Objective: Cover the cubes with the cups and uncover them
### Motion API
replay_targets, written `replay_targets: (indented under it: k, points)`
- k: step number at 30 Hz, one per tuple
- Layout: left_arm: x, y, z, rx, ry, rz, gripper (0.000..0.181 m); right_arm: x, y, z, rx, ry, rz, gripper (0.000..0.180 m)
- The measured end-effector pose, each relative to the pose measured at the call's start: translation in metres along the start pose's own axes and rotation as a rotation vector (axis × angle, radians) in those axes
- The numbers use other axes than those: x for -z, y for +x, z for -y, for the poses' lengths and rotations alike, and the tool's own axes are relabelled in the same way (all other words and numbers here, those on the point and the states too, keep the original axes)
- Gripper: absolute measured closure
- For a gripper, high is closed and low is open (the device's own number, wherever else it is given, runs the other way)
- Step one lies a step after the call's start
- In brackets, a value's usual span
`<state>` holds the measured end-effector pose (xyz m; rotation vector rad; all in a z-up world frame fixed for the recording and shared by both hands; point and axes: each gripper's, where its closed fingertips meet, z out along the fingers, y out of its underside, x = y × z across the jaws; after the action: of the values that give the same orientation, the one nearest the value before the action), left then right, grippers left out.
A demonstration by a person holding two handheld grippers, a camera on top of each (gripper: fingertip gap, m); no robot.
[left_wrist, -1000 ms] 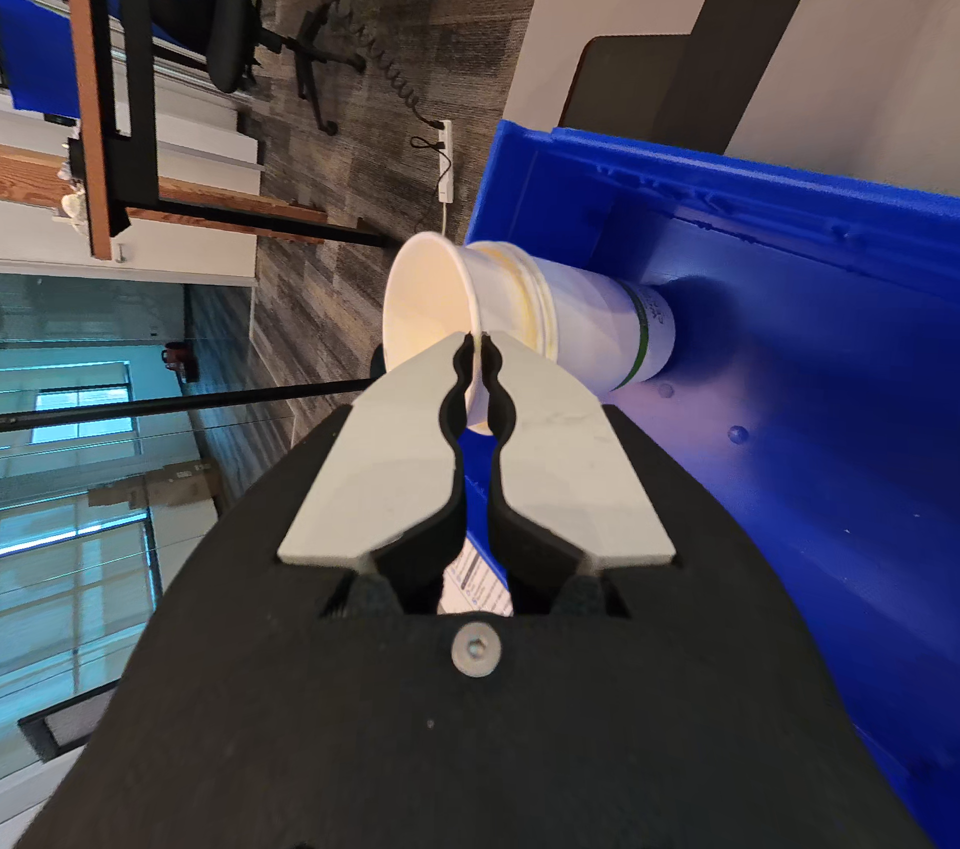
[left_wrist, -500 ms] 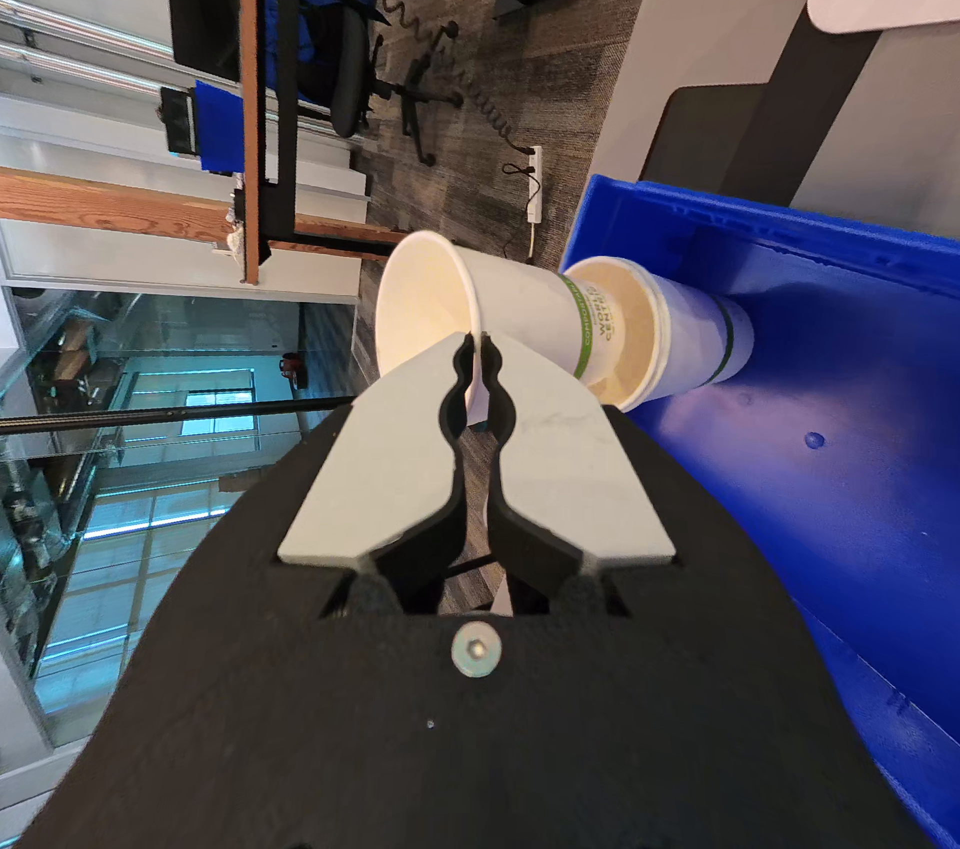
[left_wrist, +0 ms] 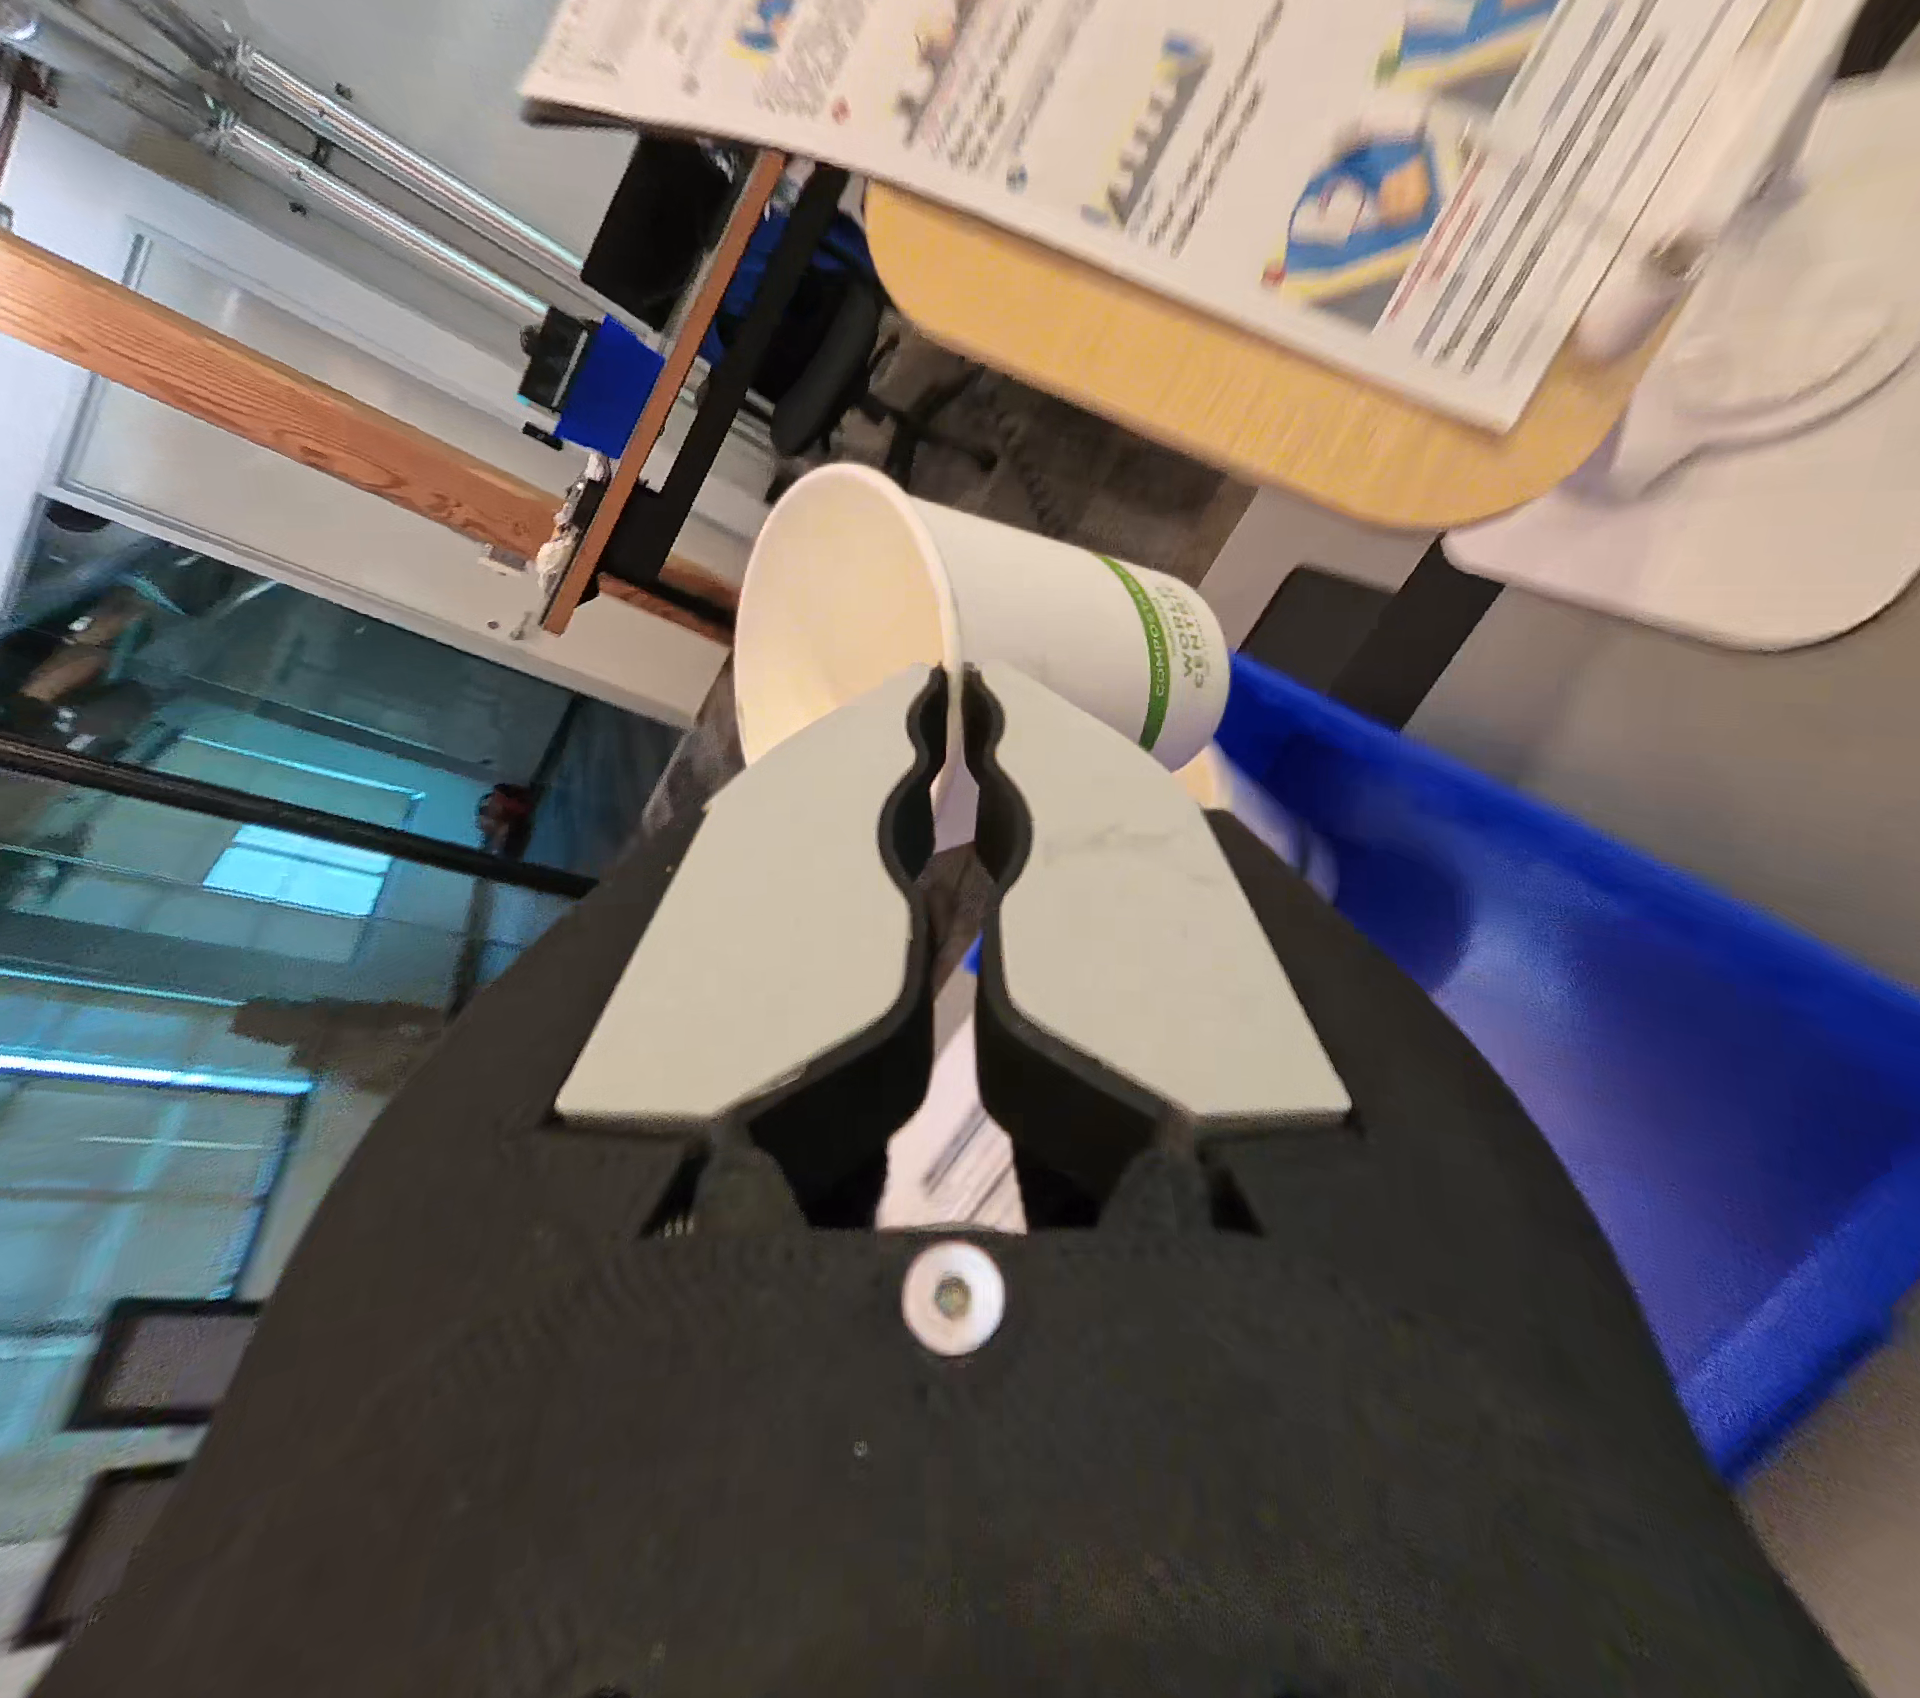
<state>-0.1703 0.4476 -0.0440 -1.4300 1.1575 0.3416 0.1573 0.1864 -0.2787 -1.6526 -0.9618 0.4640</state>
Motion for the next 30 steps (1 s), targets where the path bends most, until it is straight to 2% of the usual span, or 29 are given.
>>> replay_targets:
  k: [5,11,16,19,23,26,30]
  points:
    - [0.044,0.018,0.025,0.174,0.139,-0.035,0.178,0.004,0.005,0.004,-0.026,0.034,-0.021,0.178]
    - [0.072,0.048,0.044,0.277,0.224,-0.102,0.178,0.006,-0.002,0.014,0.015,0.067,-0.029,0.174]
    - [0.095,0.075,0.074,0.439,0.36,-0.187,0.178,0.016,-0.011,0.061,0.119,0.222,-0.089,0.147]
    - [0.108,0.096,0.102,0.526,0.453,-0.253,0.178,0.018,-0.021,0.1,0.122,0.334,-0.07,0.129]
    - [0.123,0.14,0.141,0.616,0.559,-0.37,0.179,0.015,-0.017,0.16,-0.006,0.495,-0.004,0.092]
    - [0.13,0.173,0.166,0.655,0.606,-0.443,0.179,0.004,-0.002,0.19,-0.145,0.568,0.054,0.067]
    - [0.135,0.203,0.187,0.682,0.64,-0.507,0.179,-0.008,0.005,0.209,-0.233,0.609,0.138,0.064]
